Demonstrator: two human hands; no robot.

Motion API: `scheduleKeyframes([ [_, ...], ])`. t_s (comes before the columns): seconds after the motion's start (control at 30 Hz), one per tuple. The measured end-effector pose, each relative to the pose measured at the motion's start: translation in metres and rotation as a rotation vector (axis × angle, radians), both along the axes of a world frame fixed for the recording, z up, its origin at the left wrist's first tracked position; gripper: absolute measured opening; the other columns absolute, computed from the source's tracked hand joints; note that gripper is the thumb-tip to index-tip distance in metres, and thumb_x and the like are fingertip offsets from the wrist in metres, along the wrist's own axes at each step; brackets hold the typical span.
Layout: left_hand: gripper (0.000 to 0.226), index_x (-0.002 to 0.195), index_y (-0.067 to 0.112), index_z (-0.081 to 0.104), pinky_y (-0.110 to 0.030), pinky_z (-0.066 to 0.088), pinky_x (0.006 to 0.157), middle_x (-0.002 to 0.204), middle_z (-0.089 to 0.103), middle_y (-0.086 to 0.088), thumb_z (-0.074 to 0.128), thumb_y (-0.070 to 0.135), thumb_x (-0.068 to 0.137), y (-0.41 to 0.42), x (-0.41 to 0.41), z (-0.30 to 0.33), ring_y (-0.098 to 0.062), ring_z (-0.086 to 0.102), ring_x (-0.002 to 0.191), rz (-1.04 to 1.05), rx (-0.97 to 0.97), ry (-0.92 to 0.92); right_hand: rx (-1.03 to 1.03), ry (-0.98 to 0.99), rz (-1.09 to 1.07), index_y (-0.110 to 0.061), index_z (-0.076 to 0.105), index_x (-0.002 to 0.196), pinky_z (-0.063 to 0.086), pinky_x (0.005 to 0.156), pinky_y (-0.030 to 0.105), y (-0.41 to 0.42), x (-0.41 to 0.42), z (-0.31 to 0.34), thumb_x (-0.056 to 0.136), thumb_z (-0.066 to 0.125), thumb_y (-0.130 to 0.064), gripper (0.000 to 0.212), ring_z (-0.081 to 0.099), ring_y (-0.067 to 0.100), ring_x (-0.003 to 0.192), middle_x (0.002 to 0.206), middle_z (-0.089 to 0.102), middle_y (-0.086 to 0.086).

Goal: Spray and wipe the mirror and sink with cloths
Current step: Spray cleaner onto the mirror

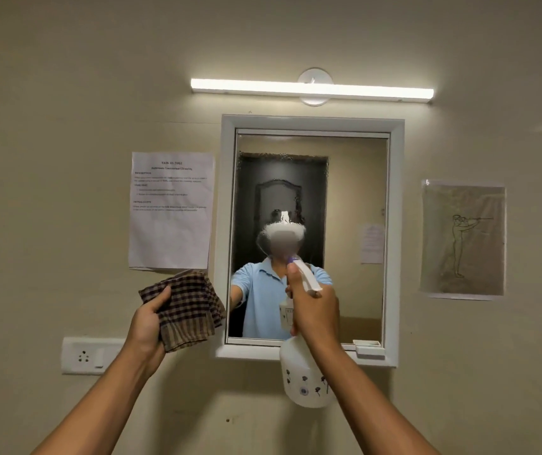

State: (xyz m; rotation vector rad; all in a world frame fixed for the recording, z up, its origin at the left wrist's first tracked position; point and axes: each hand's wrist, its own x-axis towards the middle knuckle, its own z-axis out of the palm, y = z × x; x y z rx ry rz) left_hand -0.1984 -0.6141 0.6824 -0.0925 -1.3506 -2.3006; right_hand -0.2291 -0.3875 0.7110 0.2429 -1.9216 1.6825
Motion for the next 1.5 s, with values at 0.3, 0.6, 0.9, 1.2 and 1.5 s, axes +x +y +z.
scheduleKeyframes([
  [0.3, 0.032, 0.112, 0.009, 0.066, -0.044, 0.053, 0.078, 0.094, 0.077, -0.006, 0.041, 0.027, 0.103, 0.02, -0.015, -0.008, -0.027, 0.069, 0.096, -0.064, 0.019, -0.01, -0.112, -0.006, -0.271, -0.016, 0.058, 0.076, 0.042, 0.04, 0.019, 0.1, 0.01, -0.013, 0.085, 0.05, -0.066, 0.052, 0.06, 0.018, 0.048, 0.068, 0.065, 0.009],
  [0.6, 0.033, 0.114, 0.011, 0.066, -0.044, 0.056, 0.076, 0.101, 0.077, -0.007, 0.04, 0.027, 0.103, 0.032, -0.022, -0.022, -0.025, 0.073, 0.091, -0.101, 0.014, -0.038, -0.157, -0.081, -0.338, -0.015, 0.057, 0.071, 0.046, 0.043, 0.026, 0.124, 0.018, -0.05, 0.085, 0.052, -0.067, 0.054, 0.057, 0.022, 0.044, 0.063, 0.062, 0.011],
  [0.9, 0.033, 0.113, 0.009, 0.066, -0.048, 0.053, 0.087, 0.099, 0.077, -0.008, 0.041, 0.027, 0.103, 0.007, -0.007, -0.034, -0.028, 0.069, 0.099, -0.059, 0.035, -0.054, -0.071, -0.122, -0.105, -0.016, 0.066, 0.078, 0.04, 0.035, 0.018, 0.042, 0.019, -0.074, 0.088, 0.05, -0.065, 0.052, 0.064, 0.028, 0.055, 0.068, 0.066, 0.008],
  [1.2, 0.033, 0.112, 0.009, 0.066, -0.038, 0.062, 0.068, 0.097, 0.077, -0.006, 0.04, 0.028, 0.103, -0.027, 0.004, -0.046, -0.022, 0.075, 0.086, -0.018, 0.055, -0.064, 0.145, -0.097, -0.016, -0.019, 0.06, 0.062, 0.052, 0.055, 0.034, -0.031, 0.022, -0.094, 0.085, 0.049, -0.07, 0.057, 0.064, 0.021, 0.058, 0.058, 0.062, 0.001],
  [1.5, 0.032, 0.112, 0.01, 0.066, -0.044, 0.054, 0.077, 0.096, 0.077, -0.006, 0.041, 0.027, 0.103, -0.021, 0.0, -0.052, -0.024, 0.072, 0.091, -0.038, 0.054, -0.071, 0.081, -0.172, -0.119, -0.016, 0.062, 0.065, 0.04, 0.035, 0.02, 0.024, 0.019, -0.108, 0.09, 0.051, -0.062, 0.053, 0.059, 0.019, 0.045, 0.051, 0.057, 0.003],
])
